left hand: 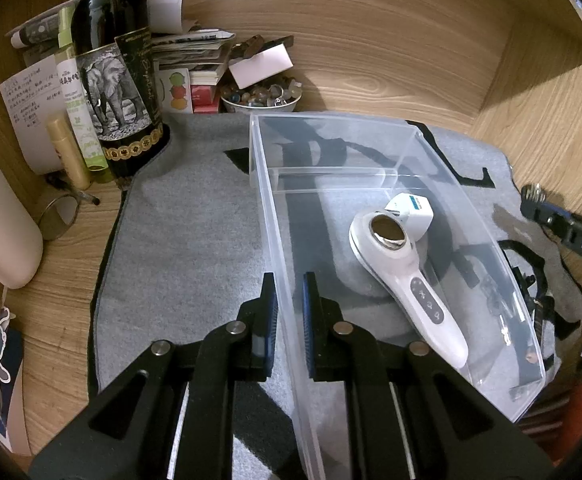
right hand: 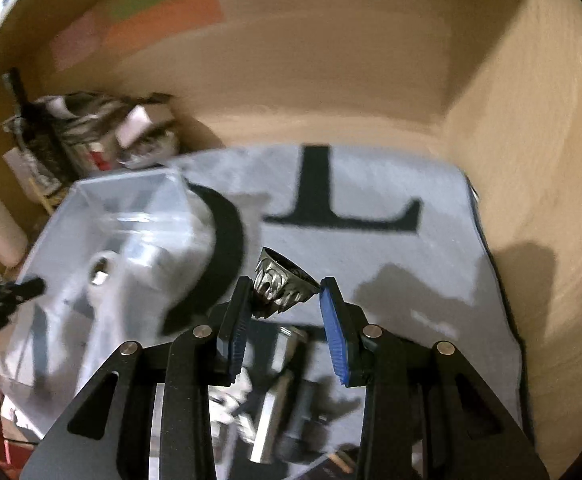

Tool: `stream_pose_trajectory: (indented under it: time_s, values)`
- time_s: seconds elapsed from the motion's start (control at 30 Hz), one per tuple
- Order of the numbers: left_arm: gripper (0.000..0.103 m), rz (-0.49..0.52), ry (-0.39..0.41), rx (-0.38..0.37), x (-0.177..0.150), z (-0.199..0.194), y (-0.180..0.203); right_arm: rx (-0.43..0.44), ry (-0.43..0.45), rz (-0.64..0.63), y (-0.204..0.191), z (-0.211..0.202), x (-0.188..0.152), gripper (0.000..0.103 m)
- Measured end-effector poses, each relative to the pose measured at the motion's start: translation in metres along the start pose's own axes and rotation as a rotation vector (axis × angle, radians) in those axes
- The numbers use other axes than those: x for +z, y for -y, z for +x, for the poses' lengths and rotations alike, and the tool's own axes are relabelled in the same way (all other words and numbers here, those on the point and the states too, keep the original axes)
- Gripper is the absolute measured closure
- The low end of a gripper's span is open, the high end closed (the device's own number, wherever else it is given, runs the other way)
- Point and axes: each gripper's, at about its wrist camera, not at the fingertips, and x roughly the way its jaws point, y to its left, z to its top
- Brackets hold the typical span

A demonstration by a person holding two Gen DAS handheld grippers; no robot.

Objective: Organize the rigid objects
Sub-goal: 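Carry the knurled cap into the box and open the right gripper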

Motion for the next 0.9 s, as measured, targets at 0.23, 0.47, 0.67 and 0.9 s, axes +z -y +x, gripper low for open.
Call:
stream_pose_trajectory:
  time_s: [0.23, 0.47, 0.67, 0.9]
  values:
    - [0.092, 0.000, 0.000, 0.000, 0.000, 0.000, -0.001, 0.121, 0.054, -0.070, -0.041, -0.007, 0.017, 0.071]
    - [0.093, 0.001, 0.000, -0.001, 0.000, 0.000, -0.001, 0.213, 0.039, -0.169, -0.087, 0.001, 0.015, 0.071]
    - [0.092, 0.001, 0.000, 0.000, 0.000, 0.000, 0.000, 0.253, -0.012, -0.230, -0.113, 0.019, 0.012, 0.071]
    - [0.093, -0.001, 0.001, 0.000, 0.000, 0.000, 0.001, 0.276, -0.090, -0.338, -0.137, 0.035, 0.006, 0.071]
